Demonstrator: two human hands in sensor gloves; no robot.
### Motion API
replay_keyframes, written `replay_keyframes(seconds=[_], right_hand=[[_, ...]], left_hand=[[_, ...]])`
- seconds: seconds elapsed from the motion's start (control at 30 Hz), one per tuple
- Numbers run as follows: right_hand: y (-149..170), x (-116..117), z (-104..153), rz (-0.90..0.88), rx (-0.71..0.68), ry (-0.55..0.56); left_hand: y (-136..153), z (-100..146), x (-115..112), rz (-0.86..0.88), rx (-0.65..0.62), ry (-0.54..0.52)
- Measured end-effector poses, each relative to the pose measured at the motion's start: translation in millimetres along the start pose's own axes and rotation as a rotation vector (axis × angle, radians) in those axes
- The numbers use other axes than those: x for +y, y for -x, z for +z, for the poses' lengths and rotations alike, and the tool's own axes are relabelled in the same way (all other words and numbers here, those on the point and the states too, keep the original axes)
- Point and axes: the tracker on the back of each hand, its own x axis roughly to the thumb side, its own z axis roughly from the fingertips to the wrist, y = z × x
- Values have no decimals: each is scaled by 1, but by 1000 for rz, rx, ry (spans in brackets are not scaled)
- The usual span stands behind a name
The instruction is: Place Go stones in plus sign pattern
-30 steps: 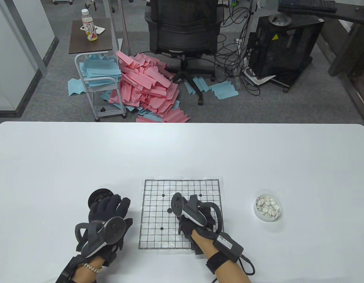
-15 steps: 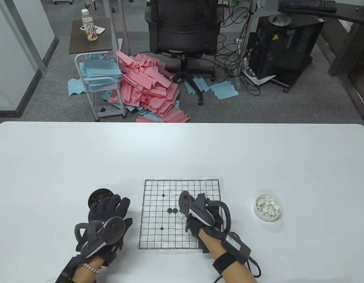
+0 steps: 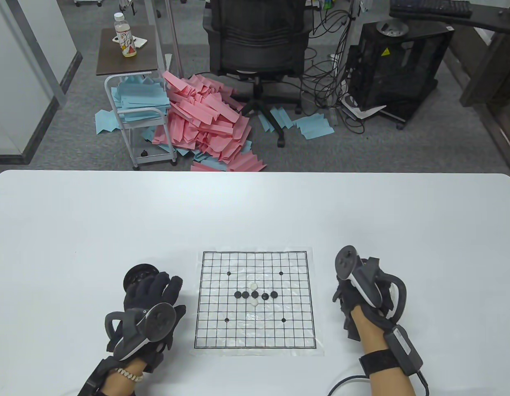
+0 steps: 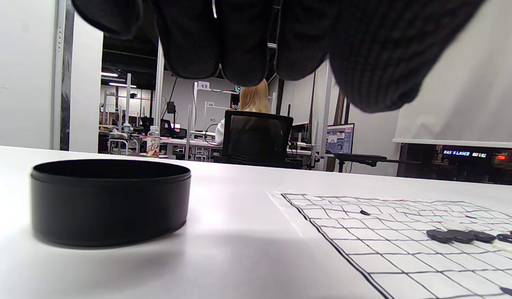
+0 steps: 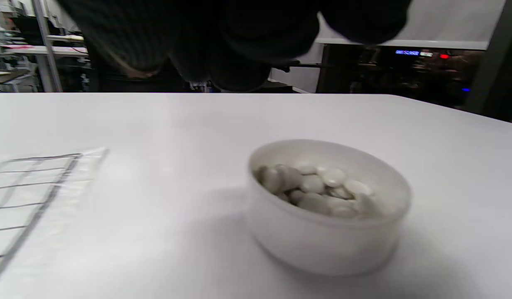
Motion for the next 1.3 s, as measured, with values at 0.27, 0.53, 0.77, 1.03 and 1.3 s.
replay_keyframes(seconds=[0.27, 0.53, 0.77, 1.03, 1.3], right_hand=[[33, 35, -21, 9, 123, -87], [38, 48, -29, -44, 187, -109], [39, 54, -34, -42, 229, -133], [35, 58, -35, 5, 211, -113], [38, 60, -33, -13, 198, -108]], left_hand=[[-1, 0, 0, -3, 1, 5], [-1, 0, 0, -4, 3, 9], [-1, -1, 0, -9, 3, 11], [-2, -1, 0, -13, 4, 17], [-2, -1, 0, -12, 5, 18]])
